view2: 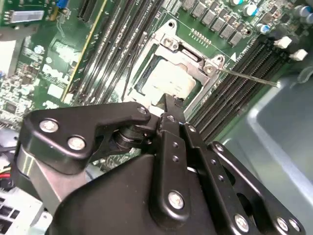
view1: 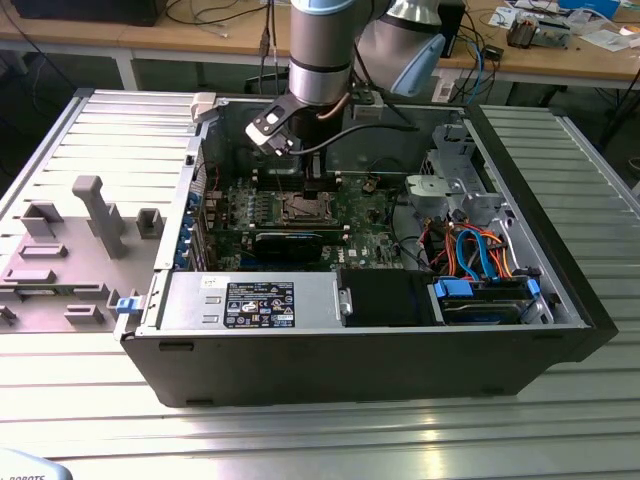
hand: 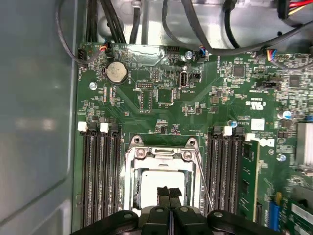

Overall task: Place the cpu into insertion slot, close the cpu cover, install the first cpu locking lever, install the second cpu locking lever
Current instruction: 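Install the first cpu locking lever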

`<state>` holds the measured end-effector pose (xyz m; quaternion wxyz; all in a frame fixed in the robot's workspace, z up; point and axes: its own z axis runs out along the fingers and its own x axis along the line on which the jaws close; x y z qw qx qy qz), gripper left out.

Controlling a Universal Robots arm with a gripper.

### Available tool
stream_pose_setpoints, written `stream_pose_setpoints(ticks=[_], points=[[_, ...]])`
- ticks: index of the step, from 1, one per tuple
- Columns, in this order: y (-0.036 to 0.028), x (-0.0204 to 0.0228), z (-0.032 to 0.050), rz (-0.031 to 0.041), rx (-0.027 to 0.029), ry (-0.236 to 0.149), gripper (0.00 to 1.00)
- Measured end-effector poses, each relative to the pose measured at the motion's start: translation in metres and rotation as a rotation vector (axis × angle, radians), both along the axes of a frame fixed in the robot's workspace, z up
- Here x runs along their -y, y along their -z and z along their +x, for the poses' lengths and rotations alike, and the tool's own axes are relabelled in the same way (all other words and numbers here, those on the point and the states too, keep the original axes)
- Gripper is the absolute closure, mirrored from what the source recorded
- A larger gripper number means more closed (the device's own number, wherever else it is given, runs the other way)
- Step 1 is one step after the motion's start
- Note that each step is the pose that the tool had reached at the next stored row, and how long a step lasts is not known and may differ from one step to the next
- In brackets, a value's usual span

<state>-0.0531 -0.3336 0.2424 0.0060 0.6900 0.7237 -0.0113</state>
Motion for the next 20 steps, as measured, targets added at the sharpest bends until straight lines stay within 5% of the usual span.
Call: stream_pose_setpoints(ticks=[1, 2, 5, 13, 20], points=[[-0.0138, -0.0001, 0.0000, -0.0033, 0.0002, 0.000, 0.89], [-0.0142, -0.0001, 0.0000, -0.0035, 0.0000, 0.000, 0.89], [-0.0142, -0.0001, 0.0001, -0.0035, 0.0003, -0.128, 0.89], [-0.0142, -0.0001, 0.0001, -0.0035, 0.0004, -0.222, 0.89], [-0.0142, -0.0001, 0.0001, -0.0035, 0.0005, -0.265, 0.89]])
